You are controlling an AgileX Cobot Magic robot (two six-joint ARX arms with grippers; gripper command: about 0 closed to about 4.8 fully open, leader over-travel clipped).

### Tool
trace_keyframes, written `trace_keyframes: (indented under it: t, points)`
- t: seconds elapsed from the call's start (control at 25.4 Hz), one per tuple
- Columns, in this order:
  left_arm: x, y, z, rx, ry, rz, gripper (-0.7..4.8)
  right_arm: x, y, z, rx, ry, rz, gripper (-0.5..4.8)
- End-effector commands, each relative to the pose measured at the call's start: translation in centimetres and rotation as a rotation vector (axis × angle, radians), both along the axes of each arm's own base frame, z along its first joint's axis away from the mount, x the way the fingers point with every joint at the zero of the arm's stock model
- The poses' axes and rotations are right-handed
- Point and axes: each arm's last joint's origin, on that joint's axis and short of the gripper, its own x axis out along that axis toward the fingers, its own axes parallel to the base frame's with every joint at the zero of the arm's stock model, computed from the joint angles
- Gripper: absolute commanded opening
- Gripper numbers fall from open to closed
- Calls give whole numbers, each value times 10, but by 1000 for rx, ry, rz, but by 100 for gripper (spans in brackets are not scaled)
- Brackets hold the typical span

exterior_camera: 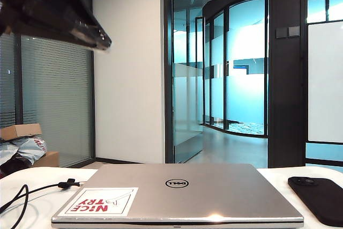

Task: Pick up the charging cable and the phone, plug the charging cable into the charging port on the phone, and finally place them back on the table.

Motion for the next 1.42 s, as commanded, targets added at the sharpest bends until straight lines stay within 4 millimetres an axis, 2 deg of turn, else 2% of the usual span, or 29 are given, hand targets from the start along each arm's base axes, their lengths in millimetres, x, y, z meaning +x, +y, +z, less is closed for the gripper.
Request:
trace_keyframes:
  t: [0.04,0.16,0.43,0.55,0.79,0.98,1.18,1.42]
  points:
    - [0,0,-10,-26,-42,-2,-5,2,0,2,4,-27,1,-5]
    - [0,0,-19,-35,-51,-1,-5,2,0,2,4,-26,0,-5]
    - [-3,3,-15,-63,-83,-1,-5,2,0,2,4,-26,0,-5]
    - [-13,22,0,-128,-237,28,-5,2,0,2,4,-27,1,-5]
    - [-16,59,5,-186,-387,220,-5,2,0,2,4,-26,1,-5]
    - [-20,91,1,-159,-478,432,-5,2,0,2,3,-27,-1,-5]
    - [-35,116,-11,-111,-567,624,-5,2,0,3,4,-28,0,-5]
    - [-43,121,-26,-112,-611,672,-5,2,0,3,4,-30,0,-5]
